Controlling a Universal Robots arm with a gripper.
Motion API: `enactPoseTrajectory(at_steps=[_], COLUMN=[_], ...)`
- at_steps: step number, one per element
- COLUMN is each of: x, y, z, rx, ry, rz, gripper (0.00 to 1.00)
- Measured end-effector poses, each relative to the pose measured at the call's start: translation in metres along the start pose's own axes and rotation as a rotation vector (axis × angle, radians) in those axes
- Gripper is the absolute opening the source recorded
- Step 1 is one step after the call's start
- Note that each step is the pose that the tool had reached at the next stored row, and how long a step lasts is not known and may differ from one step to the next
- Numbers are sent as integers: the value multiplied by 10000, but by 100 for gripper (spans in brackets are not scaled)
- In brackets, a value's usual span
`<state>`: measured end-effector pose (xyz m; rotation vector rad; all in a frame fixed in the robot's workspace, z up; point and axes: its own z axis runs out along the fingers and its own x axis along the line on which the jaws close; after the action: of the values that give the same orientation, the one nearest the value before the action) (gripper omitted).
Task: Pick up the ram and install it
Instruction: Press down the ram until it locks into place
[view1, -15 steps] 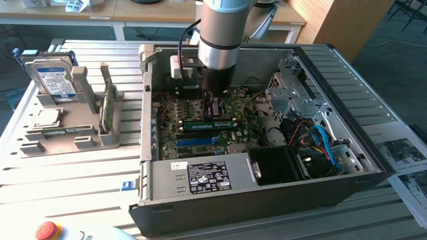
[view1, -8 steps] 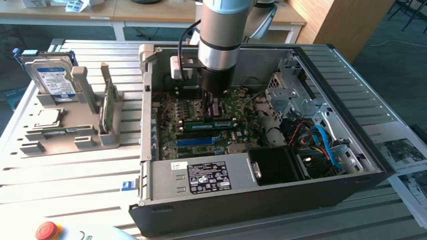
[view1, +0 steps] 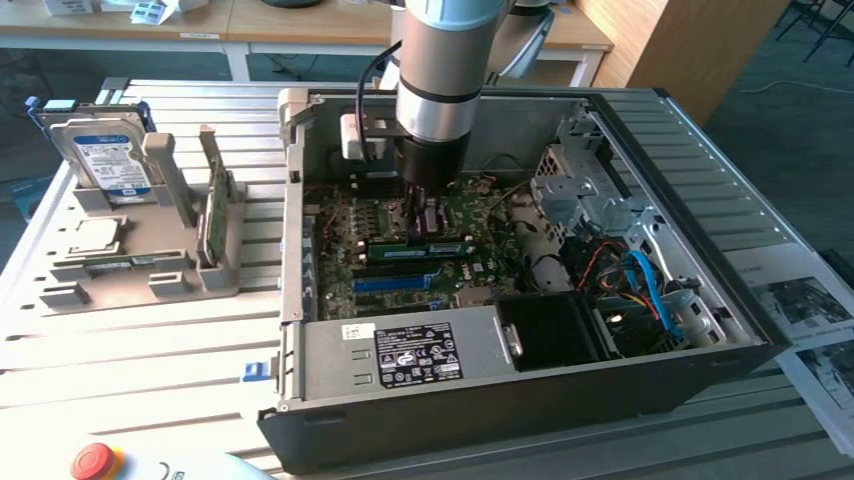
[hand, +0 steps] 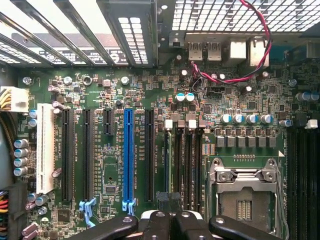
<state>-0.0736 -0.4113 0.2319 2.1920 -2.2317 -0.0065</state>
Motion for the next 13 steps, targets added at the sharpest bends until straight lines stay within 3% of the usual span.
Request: enactPoseTrajectory(at_steps=[13], x=[0], y=[1], z=[17], rx=[1], ry=[-1], rz=[0], gripper=[10])
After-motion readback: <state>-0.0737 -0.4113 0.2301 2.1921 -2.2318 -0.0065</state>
